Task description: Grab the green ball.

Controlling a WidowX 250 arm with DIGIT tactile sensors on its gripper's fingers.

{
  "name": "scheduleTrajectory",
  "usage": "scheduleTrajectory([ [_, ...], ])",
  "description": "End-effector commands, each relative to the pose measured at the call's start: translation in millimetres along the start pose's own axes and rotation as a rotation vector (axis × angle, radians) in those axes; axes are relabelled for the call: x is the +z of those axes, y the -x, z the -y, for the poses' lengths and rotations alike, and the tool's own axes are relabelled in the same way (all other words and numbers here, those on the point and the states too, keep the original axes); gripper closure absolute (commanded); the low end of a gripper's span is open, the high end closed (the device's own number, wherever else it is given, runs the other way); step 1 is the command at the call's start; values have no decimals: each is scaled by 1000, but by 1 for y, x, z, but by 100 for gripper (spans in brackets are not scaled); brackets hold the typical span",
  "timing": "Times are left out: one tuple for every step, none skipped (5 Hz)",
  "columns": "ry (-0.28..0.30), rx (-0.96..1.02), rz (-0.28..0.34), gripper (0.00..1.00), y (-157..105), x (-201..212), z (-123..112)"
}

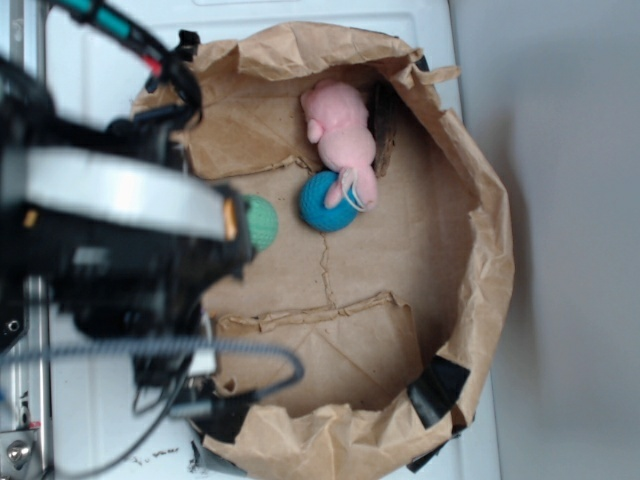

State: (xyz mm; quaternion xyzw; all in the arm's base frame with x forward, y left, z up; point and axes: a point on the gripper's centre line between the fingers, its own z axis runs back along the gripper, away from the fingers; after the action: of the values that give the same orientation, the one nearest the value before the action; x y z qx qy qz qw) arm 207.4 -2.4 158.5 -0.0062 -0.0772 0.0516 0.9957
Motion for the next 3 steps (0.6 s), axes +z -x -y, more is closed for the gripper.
scheduleTrajectory([
  [39,14,19,0,-37,-21,-38],
  [81,-9,-38,0,-50,-47,-40],
  [81,-9,-38,0,-50,-47,-40],
])
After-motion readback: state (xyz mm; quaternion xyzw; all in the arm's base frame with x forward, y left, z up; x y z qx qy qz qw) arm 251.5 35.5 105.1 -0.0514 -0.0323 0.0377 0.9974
